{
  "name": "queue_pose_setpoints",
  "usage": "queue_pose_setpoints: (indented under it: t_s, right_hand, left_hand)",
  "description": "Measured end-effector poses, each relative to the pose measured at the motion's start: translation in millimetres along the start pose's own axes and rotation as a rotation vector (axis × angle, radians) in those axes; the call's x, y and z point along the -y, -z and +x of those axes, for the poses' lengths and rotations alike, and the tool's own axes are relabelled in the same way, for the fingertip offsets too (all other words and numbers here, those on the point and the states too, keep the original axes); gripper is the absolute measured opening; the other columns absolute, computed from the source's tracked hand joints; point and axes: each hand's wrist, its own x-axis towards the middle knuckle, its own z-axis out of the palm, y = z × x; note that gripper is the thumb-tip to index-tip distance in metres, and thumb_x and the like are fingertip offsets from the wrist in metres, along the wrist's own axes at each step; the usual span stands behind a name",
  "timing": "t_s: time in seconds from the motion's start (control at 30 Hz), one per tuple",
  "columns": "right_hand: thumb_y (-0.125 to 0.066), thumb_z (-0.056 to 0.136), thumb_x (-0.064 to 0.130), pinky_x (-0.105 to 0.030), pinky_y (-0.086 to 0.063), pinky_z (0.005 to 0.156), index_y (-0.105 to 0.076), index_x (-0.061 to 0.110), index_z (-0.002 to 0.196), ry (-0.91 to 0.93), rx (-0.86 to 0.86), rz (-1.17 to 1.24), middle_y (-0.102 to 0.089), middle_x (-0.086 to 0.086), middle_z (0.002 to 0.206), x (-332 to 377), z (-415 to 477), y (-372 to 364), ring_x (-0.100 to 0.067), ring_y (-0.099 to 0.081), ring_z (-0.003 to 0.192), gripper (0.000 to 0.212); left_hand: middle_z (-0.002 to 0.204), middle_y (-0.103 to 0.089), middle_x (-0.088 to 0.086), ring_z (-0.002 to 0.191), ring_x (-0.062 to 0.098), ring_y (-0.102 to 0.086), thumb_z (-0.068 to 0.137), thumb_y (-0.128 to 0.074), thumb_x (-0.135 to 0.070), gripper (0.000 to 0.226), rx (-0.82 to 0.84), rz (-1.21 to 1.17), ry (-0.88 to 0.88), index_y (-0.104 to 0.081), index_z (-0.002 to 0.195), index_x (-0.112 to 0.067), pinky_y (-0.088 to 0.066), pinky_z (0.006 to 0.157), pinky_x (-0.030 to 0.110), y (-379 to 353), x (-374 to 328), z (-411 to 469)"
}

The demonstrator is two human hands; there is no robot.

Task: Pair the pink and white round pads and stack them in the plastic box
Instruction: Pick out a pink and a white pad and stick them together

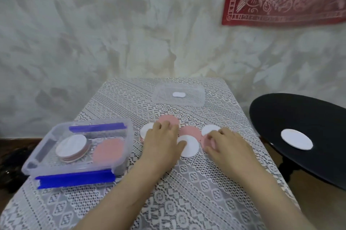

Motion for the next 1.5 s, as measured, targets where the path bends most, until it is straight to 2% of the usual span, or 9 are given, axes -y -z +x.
queue_pose_setpoints:
  t_s: [0.23, 0.37, 0.53, 0.8, 0.97, 1.07, 1.2, 1.37, 1.5]
  right_hand:
    - [-0.048, 0.097, 0.042, -0.035, -0.044, 0.073, -0.056, 0.027, 0.131, -0.065, 0.007, 0.091, -0.049, 0.0, 0.126, -3, 11, 4, -0.026, -0.059, 0.1, 0.038]
    - [-0.044, 0.099, 0.046, -0.036, -0.042, 0.075, -0.057, 0.025, 0.13, -0.114, 0.013, 0.071, -0.05, -0.003, 0.128, -5, 8, 1, -0.027, -0.057, 0.103, 0.04]
    - [-0.05, 0.098, 0.048, -0.036, -0.047, 0.076, -0.064, 0.029, 0.107, -0.001, 0.002, 0.108, -0.054, 0.003, 0.115, 4, -4, 1, -0.021, -0.054, 0.097, 0.024]
    - [-0.054, 0.099, 0.04, -0.034, -0.052, 0.081, -0.065, 0.032, 0.12, 0.07, 0.024, 0.203, -0.056, 0.01, 0.114, 17, -5, 0, -0.011, -0.058, 0.093, 0.025]
    - [-0.048, 0.104, 0.035, -0.036, -0.051, 0.088, -0.066, 0.03, 0.126, 0.151, -0.046, 0.214, -0.06, 0.011, 0.12, 39, 26, -15, -0.012, -0.056, 0.105, 0.029]
    - [-0.044, 0.105, 0.024, -0.039, -0.042, 0.104, -0.06, 0.03, 0.135, 0.236, -0.015, 0.17, -0.056, 0.009, 0.14, 60, 53, -25, -0.021, -0.045, 0.129, 0.035]
    - [-0.044, 0.099, 0.015, -0.047, -0.016, 0.122, -0.048, 0.03, 0.144, 0.318, 0.133, 0.033, -0.038, 0.008, 0.159, 75, 74, -32, -0.024, -0.01, 0.156, 0.048]
    - [-0.038, 0.096, -0.001, -0.046, -0.017, 0.124, -0.045, 0.031, 0.147, 0.309, 0.143, 0.034, -0.04, 0.013, 0.157, 58, 48, -25, -0.02, -0.009, 0.156, 0.061]
    - [-0.052, 0.095, 0.002, -0.044, -0.025, 0.122, -0.043, 0.03, 0.149, 0.301, 0.108, 0.063, -0.042, 0.011, 0.153, 44, 11, -19, -0.019, -0.018, 0.151, 0.062]
  left_hand:
    - [0.154, -0.034, 0.006, 0.142, 0.027, -0.029, 0.099, -0.033, -0.061, 0.061, 0.005, -0.028, 0.029, -0.035, 0.149, -0.026, -0.034, 0.112, 0.043, -14, 1, -2]
    - [0.151, -0.04, 0.0, 0.139, 0.023, -0.035, 0.094, -0.017, -0.064, 0.068, -0.016, -0.039, -0.002, -0.04, 0.146, -0.028, -0.038, 0.11, 0.039, -9, -3, -24]
    - [0.154, -0.042, -0.005, 0.14, 0.016, -0.04, 0.102, -0.033, -0.056, 0.054, -0.03, -0.067, -0.099, -0.042, 0.147, -0.028, -0.037, 0.109, 0.034, -2, -9, -57]
    - [0.148, -0.051, 0.001, 0.136, 0.021, -0.042, 0.1, -0.045, -0.042, 0.048, -0.087, -0.105, -0.051, -0.051, 0.143, -0.022, -0.033, 0.114, 0.037, -7, 9, -61]
    - [0.167, -0.011, 0.003, 0.154, 0.025, -0.005, 0.102, -0.028, -0.055, 0.058, -0.016, -0.152, 0.046, -0.017, 0.155, -0.033, -0.006, 0.126, 0.042, -15, 19, -64]
    - [0.167, 0.014, 0.002, 0.153, 0.021, 0.015, 0.101, -0.018, -0.06, 0.066, 0.039, -0.203, 0.085, 0.003, 0.158, -0.032, 0.008, 0.124, 0.04, -13, 21, -63]
    - [0.167, 0.014, 0.0, 0.152, 0.016, 0.019, 0.102, -0.016, -0.059, 0.062, 0.045, -0.19, 0.046, 0.004, 0.155, -0.035, 0.011, 0.123, 0.037, -11, 23, -67]
    - [0.167, 0.013, -0.005, 0.152, 0.011, 0.016, 0.101, -0.018, -0.061, 0.064, 0.091, -0.195, -0.014, 0.004, 0.156, -0.036, 0.012, 0.12, 0.031, -1, 27, -78]
    - [0.168, 0.009, -0.002, 0.154, 0.013, 0.011, 0.1, -0.015, -0.062, 0.066, 0.1, -0.193, -0.058, 0.005, 0.158, -0.035, 0.011, 0.12, 0.029, 4, 16, -93]
